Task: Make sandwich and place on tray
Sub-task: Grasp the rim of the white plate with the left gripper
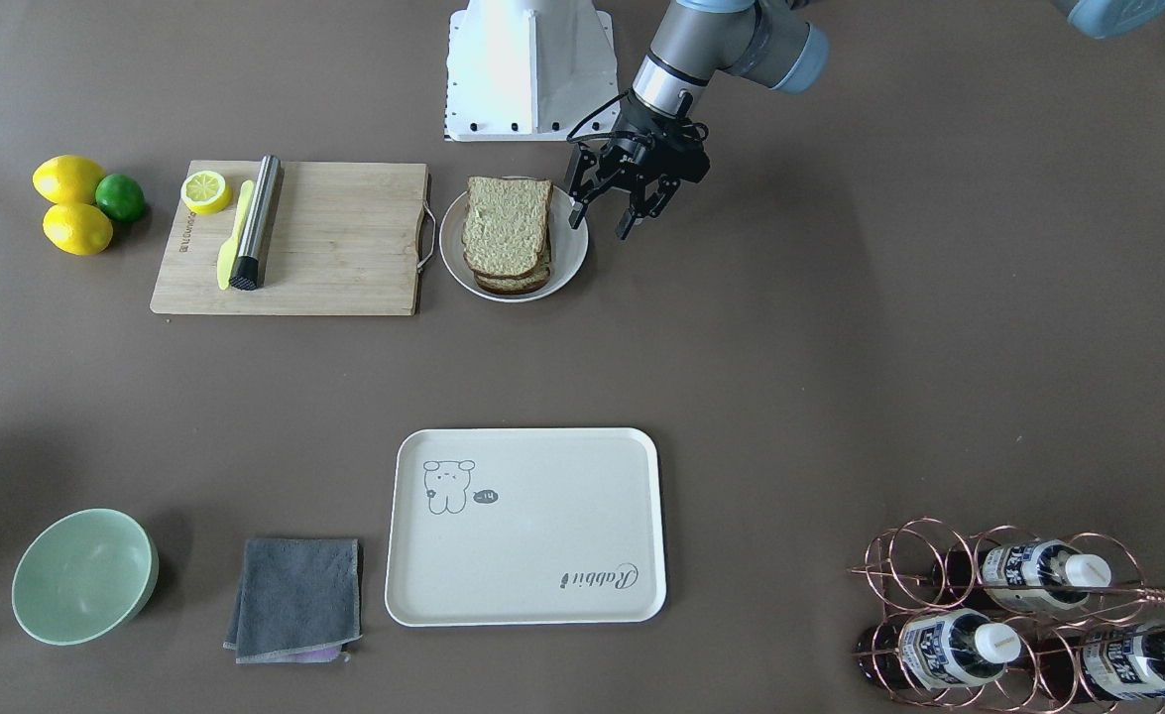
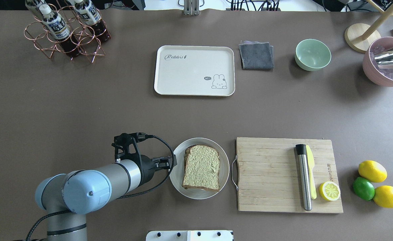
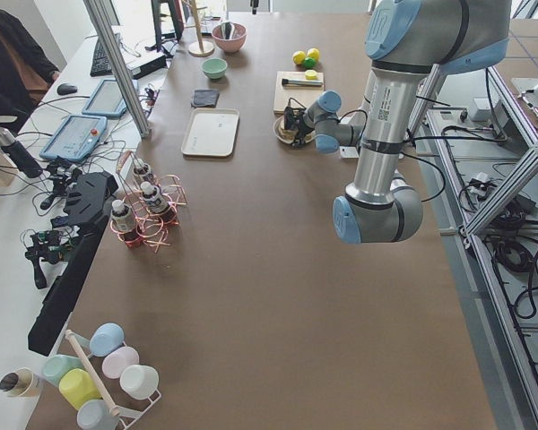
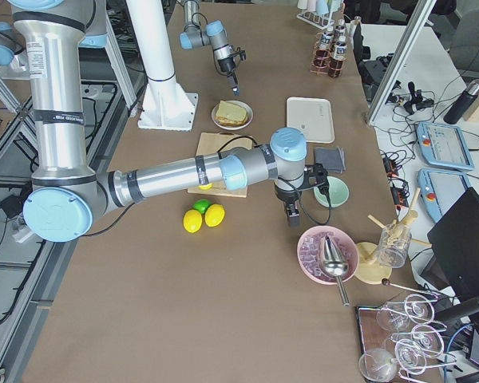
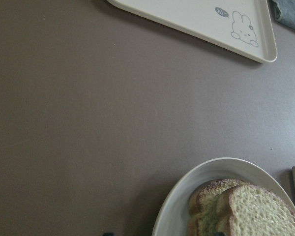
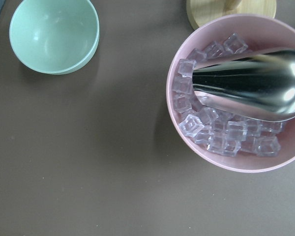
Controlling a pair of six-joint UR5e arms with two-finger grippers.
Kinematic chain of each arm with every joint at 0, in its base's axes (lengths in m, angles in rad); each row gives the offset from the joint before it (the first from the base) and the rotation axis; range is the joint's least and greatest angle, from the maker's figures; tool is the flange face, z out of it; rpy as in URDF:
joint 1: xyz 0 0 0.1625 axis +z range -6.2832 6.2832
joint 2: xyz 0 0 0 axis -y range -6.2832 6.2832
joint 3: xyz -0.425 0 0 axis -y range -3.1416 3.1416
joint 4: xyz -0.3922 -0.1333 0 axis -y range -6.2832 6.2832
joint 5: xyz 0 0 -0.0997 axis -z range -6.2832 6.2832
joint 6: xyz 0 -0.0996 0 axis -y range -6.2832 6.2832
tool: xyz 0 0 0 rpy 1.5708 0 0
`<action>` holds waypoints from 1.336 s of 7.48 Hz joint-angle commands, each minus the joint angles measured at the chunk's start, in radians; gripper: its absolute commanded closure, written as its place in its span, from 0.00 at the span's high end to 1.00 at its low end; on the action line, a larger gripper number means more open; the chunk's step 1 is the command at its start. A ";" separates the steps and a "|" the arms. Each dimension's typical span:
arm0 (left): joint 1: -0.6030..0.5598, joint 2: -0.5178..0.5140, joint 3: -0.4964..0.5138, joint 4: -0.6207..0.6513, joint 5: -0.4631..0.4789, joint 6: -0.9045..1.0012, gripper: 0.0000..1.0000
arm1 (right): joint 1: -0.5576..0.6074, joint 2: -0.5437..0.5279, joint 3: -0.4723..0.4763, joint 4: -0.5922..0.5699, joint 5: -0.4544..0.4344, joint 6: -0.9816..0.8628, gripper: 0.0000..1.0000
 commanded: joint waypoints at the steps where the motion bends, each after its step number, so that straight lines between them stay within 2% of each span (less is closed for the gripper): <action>1: 0.036 -0.003 0.005 0.000 0.034 -0.002 0.73 | 0.033 -0.058 -0.076 0.176 -0.007 -0.018 1.00; 6: 0.056 -0.014 0.051 0.000 0.023 0.001 0.73 | 0.064 -0.076 -0.144 0.164 -0.002 -0.097 1.00; 10: 0.060 -0.015 0.054 0.000 0.020 0.001 0.55 | 0.064 -0.076 -0.145 0.163 0.001 -0.097 1.00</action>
